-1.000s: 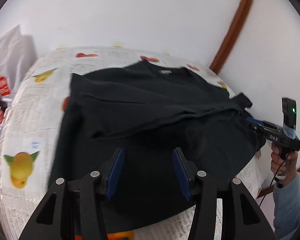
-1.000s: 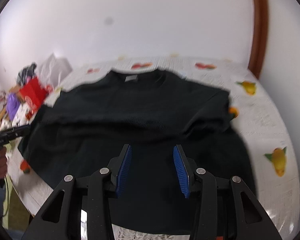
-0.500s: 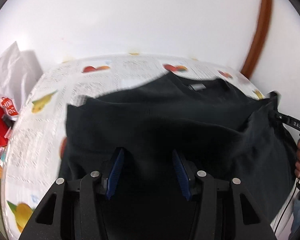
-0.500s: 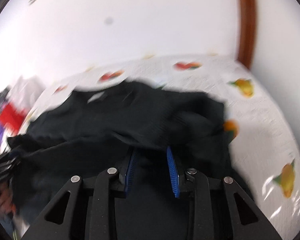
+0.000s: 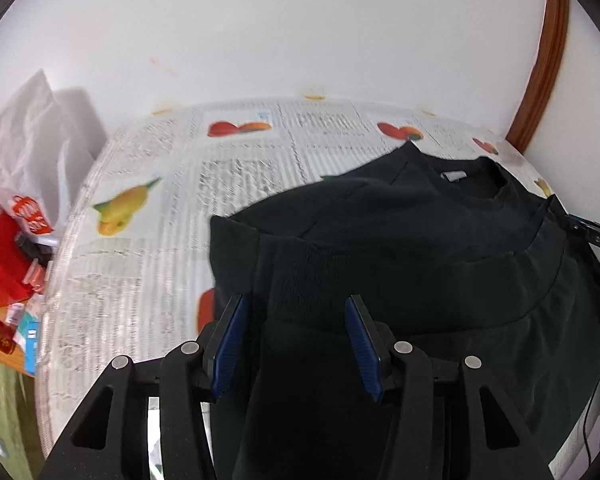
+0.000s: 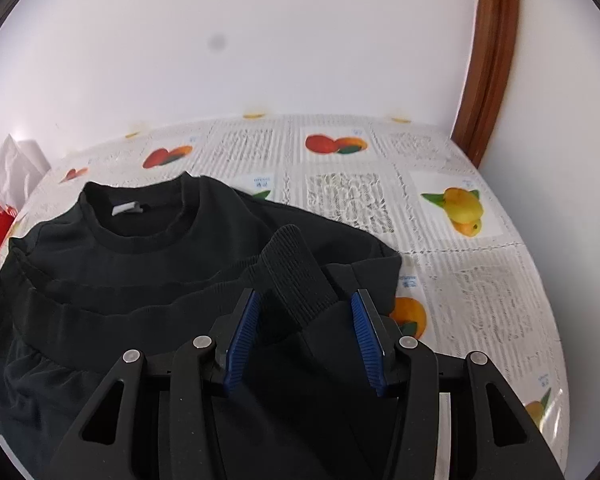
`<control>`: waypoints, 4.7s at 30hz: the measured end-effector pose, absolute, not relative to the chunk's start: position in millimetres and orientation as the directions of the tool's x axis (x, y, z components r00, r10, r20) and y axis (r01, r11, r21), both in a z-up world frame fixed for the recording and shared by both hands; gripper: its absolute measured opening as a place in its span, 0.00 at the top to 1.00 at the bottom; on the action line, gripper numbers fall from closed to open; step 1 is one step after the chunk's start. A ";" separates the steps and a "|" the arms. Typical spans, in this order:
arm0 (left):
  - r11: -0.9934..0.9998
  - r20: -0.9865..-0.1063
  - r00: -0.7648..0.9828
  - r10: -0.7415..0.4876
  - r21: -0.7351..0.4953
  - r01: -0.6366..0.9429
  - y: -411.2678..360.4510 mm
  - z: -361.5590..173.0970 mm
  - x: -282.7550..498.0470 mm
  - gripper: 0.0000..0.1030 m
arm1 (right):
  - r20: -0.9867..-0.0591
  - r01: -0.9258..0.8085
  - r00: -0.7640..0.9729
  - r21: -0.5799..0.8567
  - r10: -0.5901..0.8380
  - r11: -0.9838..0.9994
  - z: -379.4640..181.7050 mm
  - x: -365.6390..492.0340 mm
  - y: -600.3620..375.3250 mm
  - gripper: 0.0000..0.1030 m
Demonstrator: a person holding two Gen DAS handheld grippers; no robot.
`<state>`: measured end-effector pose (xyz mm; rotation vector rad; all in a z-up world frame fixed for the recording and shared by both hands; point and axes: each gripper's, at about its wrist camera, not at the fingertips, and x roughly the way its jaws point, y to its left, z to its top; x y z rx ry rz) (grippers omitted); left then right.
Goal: Fold small clothes
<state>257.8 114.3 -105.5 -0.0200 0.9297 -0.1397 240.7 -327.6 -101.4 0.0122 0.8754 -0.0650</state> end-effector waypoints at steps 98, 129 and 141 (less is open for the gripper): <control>0.981 -0.801 0.583 -0.135 -0.190 -0.034 148.1 -121.2 161.9 0.76 | -0.727 0.227 0.629 -0.170 -0.278 0.959 -57.3 170.6 -347.7 0.58; 0.986 -0.787 0.608 0.108 0.008 -0.164 208.1 -138.3 125.5 0.23 | -0.691 -0.377 0.723 -0.384 0.009 0.843 -140.7 69.3 29.4 0.41; 0.987 -0.789 0.606 0.102 0.006 -0.159 206.2 -140.1 125.9 0.19 | -0.583 -0.317 0.805 -0.583 -0.113 0.748 -150.4 100.2 74.8 0.42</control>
